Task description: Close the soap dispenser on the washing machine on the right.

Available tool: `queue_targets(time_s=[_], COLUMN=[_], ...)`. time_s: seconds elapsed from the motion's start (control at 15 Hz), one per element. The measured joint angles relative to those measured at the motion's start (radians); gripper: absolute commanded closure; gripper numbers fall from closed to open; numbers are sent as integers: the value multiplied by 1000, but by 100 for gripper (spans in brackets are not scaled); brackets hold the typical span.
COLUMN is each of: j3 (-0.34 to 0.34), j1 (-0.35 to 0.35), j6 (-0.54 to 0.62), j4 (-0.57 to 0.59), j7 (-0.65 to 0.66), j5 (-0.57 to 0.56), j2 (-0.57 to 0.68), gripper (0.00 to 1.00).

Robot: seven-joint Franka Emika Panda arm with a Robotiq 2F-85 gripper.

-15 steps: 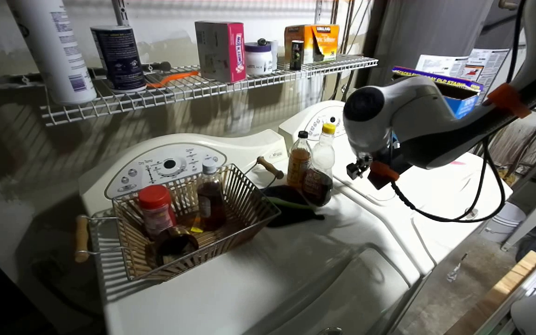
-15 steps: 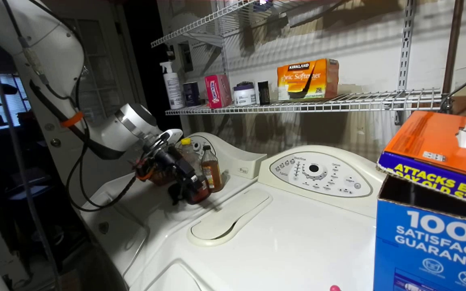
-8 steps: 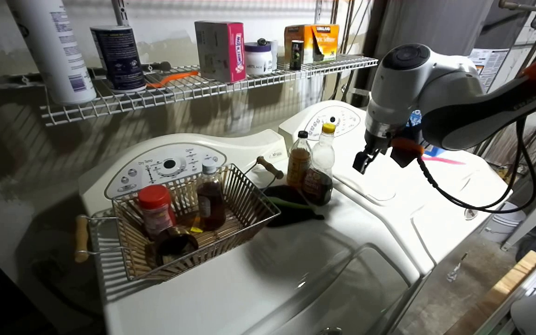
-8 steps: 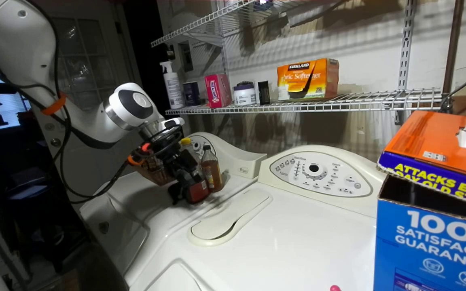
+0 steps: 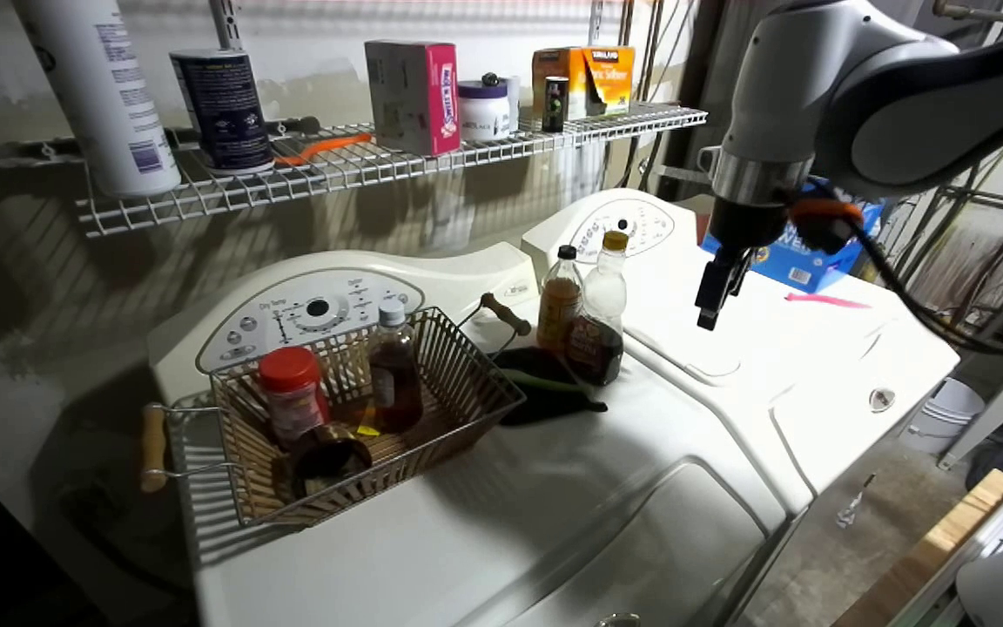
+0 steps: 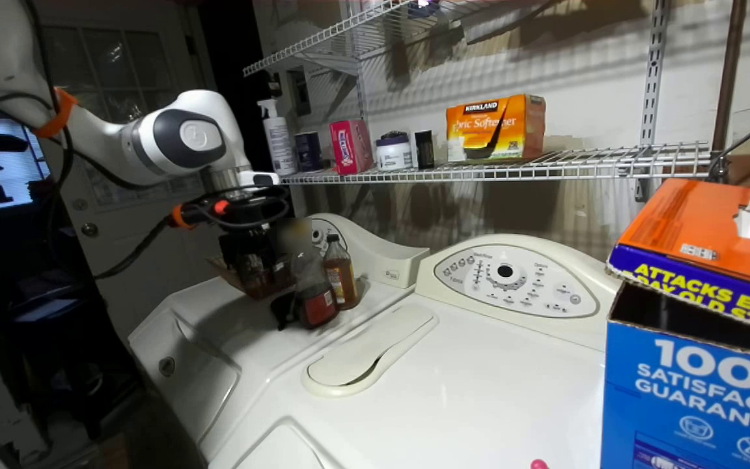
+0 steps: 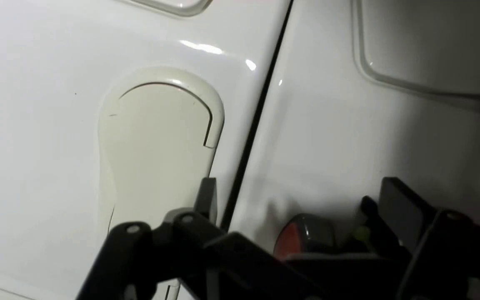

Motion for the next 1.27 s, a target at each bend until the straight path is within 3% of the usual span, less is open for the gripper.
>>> queue_targets(time_s=[0.27, 0.47, 0.8, 1.27], j3=[64, 95, 140, 148], j1=[-104, -157, -235, -241], j6=[-305, -440, -422, -422], j4=[94, 185, 269, 265], j7=[-123, -133, -29, -31], j5=[77, 98, 128, 128], j2=[-106, -164, -210, -206], gripper=[0, 0, 0, 0])
